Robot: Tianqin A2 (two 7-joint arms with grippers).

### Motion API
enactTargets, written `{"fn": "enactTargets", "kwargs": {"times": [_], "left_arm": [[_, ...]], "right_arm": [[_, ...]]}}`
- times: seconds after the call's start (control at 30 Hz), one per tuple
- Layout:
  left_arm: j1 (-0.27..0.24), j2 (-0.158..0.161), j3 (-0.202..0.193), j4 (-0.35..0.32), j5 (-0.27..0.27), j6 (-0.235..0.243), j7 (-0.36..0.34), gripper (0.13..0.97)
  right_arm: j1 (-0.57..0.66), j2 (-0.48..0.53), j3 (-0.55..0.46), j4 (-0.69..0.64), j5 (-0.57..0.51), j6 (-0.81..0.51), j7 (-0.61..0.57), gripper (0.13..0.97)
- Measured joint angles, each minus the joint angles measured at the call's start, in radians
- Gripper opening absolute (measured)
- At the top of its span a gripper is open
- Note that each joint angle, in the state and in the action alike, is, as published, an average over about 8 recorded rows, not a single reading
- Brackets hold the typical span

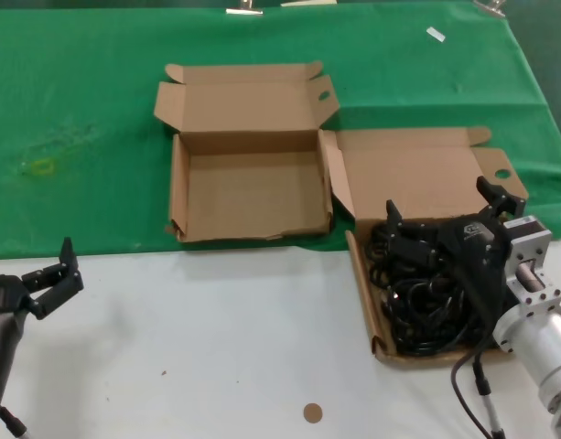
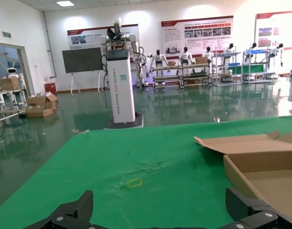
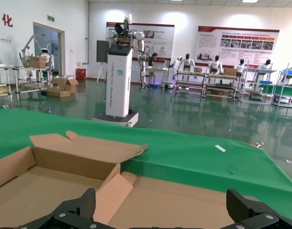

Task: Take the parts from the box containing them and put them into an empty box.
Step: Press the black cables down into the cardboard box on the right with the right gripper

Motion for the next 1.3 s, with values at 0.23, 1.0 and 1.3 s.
{"fn": "enactTargets", "kwargs": {"times": [0.23,1.0,1.3], "left_arm": [[0.000,0.000,0.000,0.000,0.000,0.000,0.000,0.966],[0.000,0.000,0.000,0.000,0.000,0.000,0.000,0.966],[0.000,0.000,0.000,0.000,0.000,0.000,0.000,0.956]], "right_arm": [[0.000,0.000,0.000,0.000,0.000,0.000,0.000,0.966],[0.000,0.000,0.000,0.000,0.000,0.000,0.000,0.966],[0.000,0.000,0.000,0.000,0.000,0.000,0.000,0.966]]}}
